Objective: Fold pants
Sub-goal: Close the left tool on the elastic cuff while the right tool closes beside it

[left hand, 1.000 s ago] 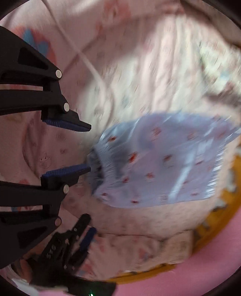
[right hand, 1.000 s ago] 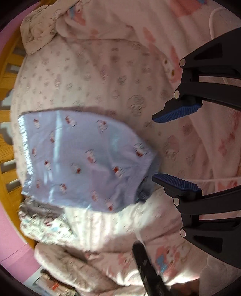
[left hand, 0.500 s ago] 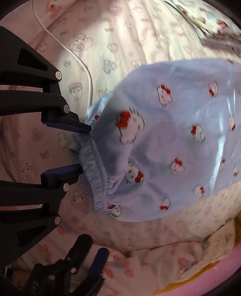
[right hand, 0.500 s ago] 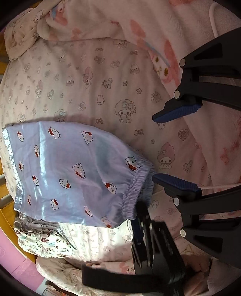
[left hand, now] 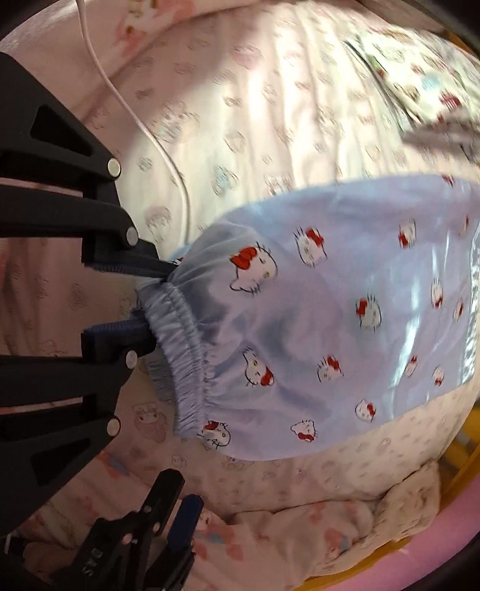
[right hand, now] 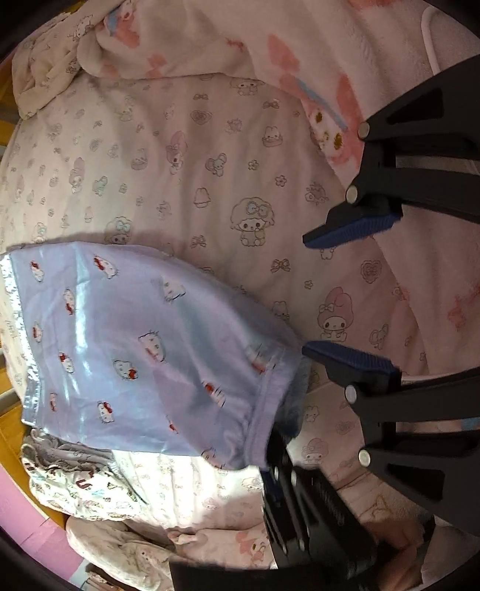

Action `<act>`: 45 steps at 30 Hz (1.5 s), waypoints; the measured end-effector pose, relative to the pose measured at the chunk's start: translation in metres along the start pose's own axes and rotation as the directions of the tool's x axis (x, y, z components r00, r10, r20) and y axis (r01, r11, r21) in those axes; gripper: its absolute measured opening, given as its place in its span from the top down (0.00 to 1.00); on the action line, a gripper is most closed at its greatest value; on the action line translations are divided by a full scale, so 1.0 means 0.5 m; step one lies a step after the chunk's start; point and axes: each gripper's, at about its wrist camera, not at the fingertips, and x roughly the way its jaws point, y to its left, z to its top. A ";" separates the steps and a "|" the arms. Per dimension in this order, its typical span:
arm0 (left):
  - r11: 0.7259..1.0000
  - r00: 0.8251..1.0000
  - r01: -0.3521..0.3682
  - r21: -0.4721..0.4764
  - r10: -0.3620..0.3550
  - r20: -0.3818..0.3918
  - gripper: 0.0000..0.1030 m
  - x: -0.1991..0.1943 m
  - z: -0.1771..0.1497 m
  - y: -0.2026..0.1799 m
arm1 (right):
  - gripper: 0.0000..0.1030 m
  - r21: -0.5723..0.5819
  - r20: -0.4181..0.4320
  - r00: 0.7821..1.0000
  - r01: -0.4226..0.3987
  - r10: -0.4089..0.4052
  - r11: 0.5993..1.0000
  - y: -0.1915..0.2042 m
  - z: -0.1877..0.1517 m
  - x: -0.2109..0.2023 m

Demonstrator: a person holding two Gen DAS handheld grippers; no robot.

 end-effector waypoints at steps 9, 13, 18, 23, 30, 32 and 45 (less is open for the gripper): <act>0.999 0.996 0.043 0.000 -0.043 -0.077 0.66 0.014 -0.025 0.020 | 0.49 0.064 0.006 0.992 -0.128 0.128 0.990 0.007 0.033 0.014; 0.995 0.995 0.092 -0.028 -0.093 -0.032 0.52 -0.002 -0.023 0.015 | 0.45 0.171 -0.045 0.974 -0.213 0.224 0.962 -0.004 0.046 0.062; 0.993 0.993 0.105 -0.059 -0.109 -0.052 0.57 0.031 -0.016 0.035 | 0.45 0.242 -0.094 0.959 -0.237 0.266 0.941 -0.002 0.043 0.122; 0.996 0.995 0.093 -0.015 -0.093 -0.041 0.85 0.055 -0.008 0.011 | 0.66 0.319 -0.117 0.930 -0.298 0.349 0.900 -0.013 0.043 0.162; 0.997 0.997 0.068 -0.033 -0.066 0.045 0.92 -0.013 -0.009 0.017 | 0.88 0.275 0.000 0.944 -0.318 0.331 0.907 -0.005 0.049 0.099; 0.996 0.994 0.080 -0.043 -0.076 0.078 0.93 -0.040 -0.001 0.019 | 0.88 0.222 0.040 0.948 -0.317 0.316 0.922 0.009 0.060 0.067; 1.000 0.969 0.015 0.027 -0.021 0.248 0.93 -0.153 0.135 -0.012 | 0.89 0.061 0.286 0.920 -0.297 0.268 0.953 0.014 0.211 -0.111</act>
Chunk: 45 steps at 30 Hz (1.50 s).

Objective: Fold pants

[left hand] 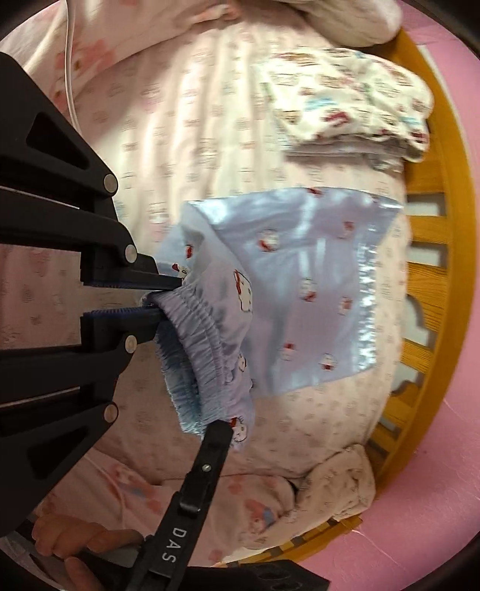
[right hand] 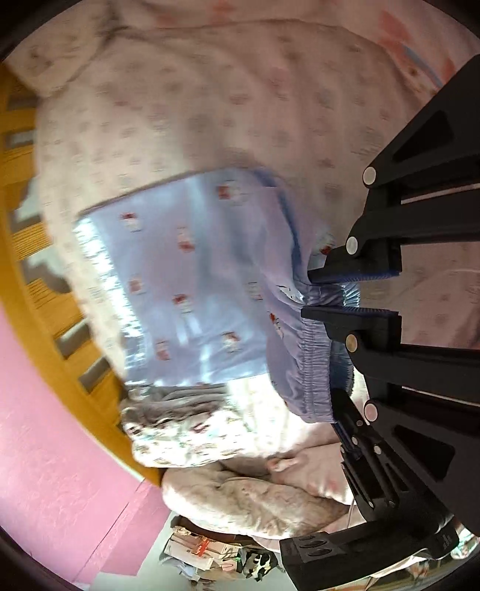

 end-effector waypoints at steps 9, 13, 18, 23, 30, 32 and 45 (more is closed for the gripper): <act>0.997 0.989 -0.059 0.044 0.053 0.137 0.93 0.001 0.177 -0.006 | 0.89 -0.101 0.094 0.995 0.037 -0.027 0.994 0.034 0.185 0.007; 0.996 0.989 -0.077 0.032 0.072 0.133 0.93 0.049 0.257 0.016 | 0.89 -0.111 0.091 0.996 0.030 -0.020 0.993 0.040 0.272 0.049; 0.998 0.995 -0.068 0.012 0.067 0.075 0.93 0.128 0.336 0.048 | 0.89 -0.044 0.041 0.999 0.022 -0.020 0.999 0.003 0.350 0.136; 0.998 0.997 -0.067 0.000 0.067 0.023 0.89 0.191 0.386 0.069 | 0.89 0.004 -0.003 1.000 -0.023 0.023 1.000 -0.048 0.395 0.205; 0.990 0.986 -0.116 -0.076 0.124 0.113 0.58 0.143 0.394 0.115 | 0.46 0.074 0.096 0.994 0.043 -0.050 0.996 -0.109 0.405 0.165; 0.986 0.982 -0.147 -0.077 0.155 0.108 0.58 0.132 0.375 0.124 | 0.30 0.102 0.153 0.986 0.045 -0.061 0.994 -0.123 0.406 0.135; 0.994 0.989 -0.104 0.028 0.107 -0.104 0.63 0.194 0.167 0.137 | 0.55 -0.200 -0.049 0.983 0.161 -0.175 0.966 -0.106 0.252 0.139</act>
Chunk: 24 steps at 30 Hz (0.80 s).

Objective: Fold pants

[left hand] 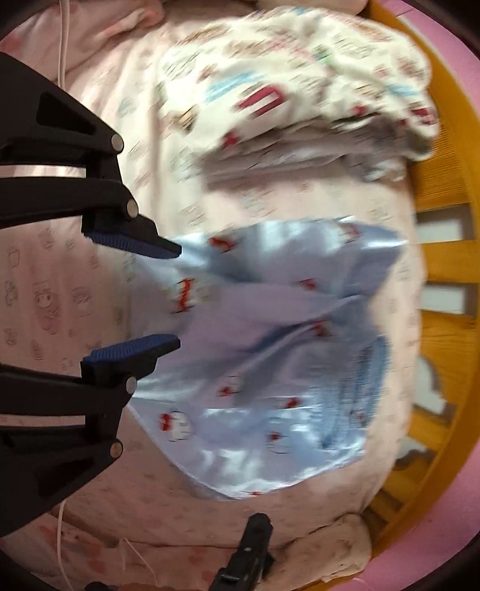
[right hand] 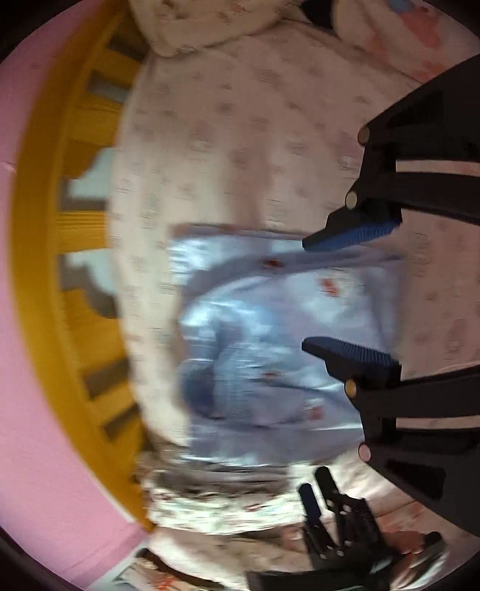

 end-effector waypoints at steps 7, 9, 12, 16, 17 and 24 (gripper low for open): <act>0.999 0.999 0.020 -0.046 -0.019 0.034 0.83 0.036 -0.012 0.009 | 0.55 -0.005 -0.054 0.998 0.029 -0.030 1.000 -0.011 -0.020 0.042; 0.998 0.998 0.051 -0.039 -0.050 0.036 0.96 0.036 -0.010 0.012 | 0.58 -0.028 -0.067 0.997 0.045 -0.047 0.999 -0.009 -0.023 0.058; 0.999 0.998 0.025 -0.029 -0.023 0.063 0.98 0.010 -0.024 0.010 | 0.98 -0.044 -0.076 0.995 0.066 -0.069 0.997 -0.004 -0.028 0.061; 1.000 0.993 0.014 -0.021 -0.011 0.117 0.98 -0.050 -0.036 0.014 | 0.99 -0.027 -0.016 0.999 0.047 -0.047 0.999 -0.009 -0.019 0.025; 1.000 0.993 0.006 -0.019 -0.004 0.117 0.98 -0.062 -0.039 0.015 | 0.99 -0.025 -0.004 0.999 0.050 -0.050 0.998 -0.009 -0.014 0.018; 0.994 0.995 -0.102 -0.036 0.102 0.002 0.95 -0.039 -0.045 0.031 | 0.99 -0.033 -0.035 0.996 0.082 -0.083 0.996 -0.012 -0.002 0.014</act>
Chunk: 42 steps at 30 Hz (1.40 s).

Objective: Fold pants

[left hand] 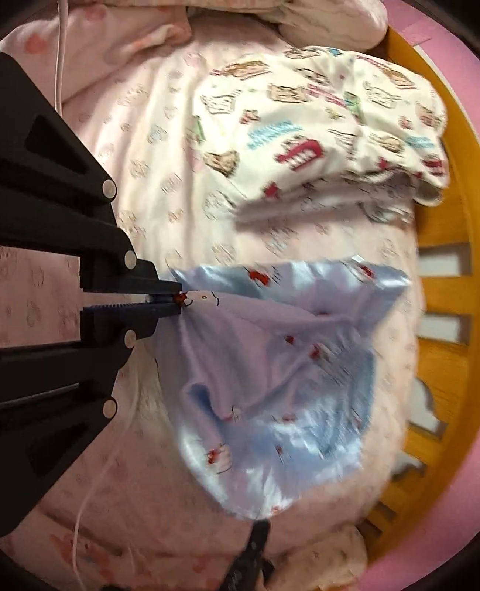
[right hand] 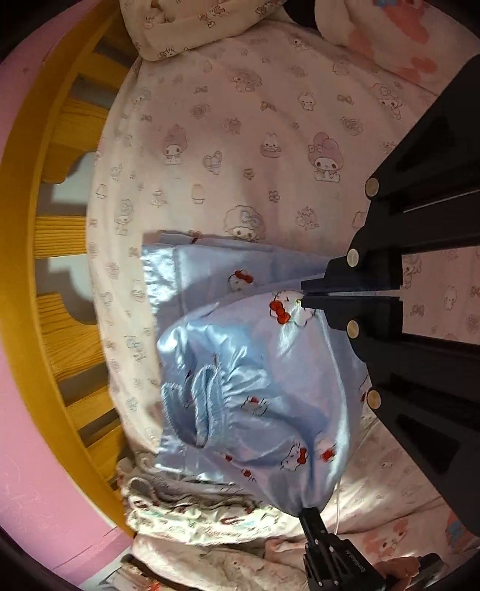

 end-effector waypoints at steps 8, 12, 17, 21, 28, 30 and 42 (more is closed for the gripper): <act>0.999 0.991 0.050 0.017 -0.052 0.127 0.71 -0.049 0.058 -0.025 | 0.94 0.068 0.041 0.999 -0.008 0.005 0.998 -0.024 0.024 -0.019; 0.984 0.975 0.176 0.034 -0.179 0.128 0.71 -0.057 0.137 -0.049 | 0.93 0.029 0.077 0.990 -0.121 0.119 0.992 0.004 0.073 -0.041; 0.919 0.922 0.387 -0.074 -0.387 0.004 0.71 0.021 0.229 -0.070 | 0.23 -0.193 0.065 0.977 -0.188 0.203 0.963 0.103 0.104 -0.010; 0.933 0.938 0.342 -0.110 -0.346 -0.021 0.71 0.049 0.257 -0.074 | 0.48 -0.411 0.083 0.990 -0.069 0.112 0.909 0.165 0.108 0.034; 0.960 0.960 0.269 -0.084 -0.274 -0.057 0.86 0.087 0.280 -0.076 | 0.93 -0.373 0.029 0.997 -0.059 0.076 0.926 0.139 0.145 0.112; 0.965 0.968 0.247 -0.085 -0.250 -0.033 0.89 0.084 0.287 -0.074 | 0.95 -0.325 0.060 0.992 -0.087 0.112 0.942 0.127 0.155 0.103; 0.984 0.980 0.179 -0.010 -0.178 0.086 0.90 0.042 0.380 -0.070 | 0.77 -0.280 0.152 0.970 -0.142 0.190 0.949 0.120 0.196 0.075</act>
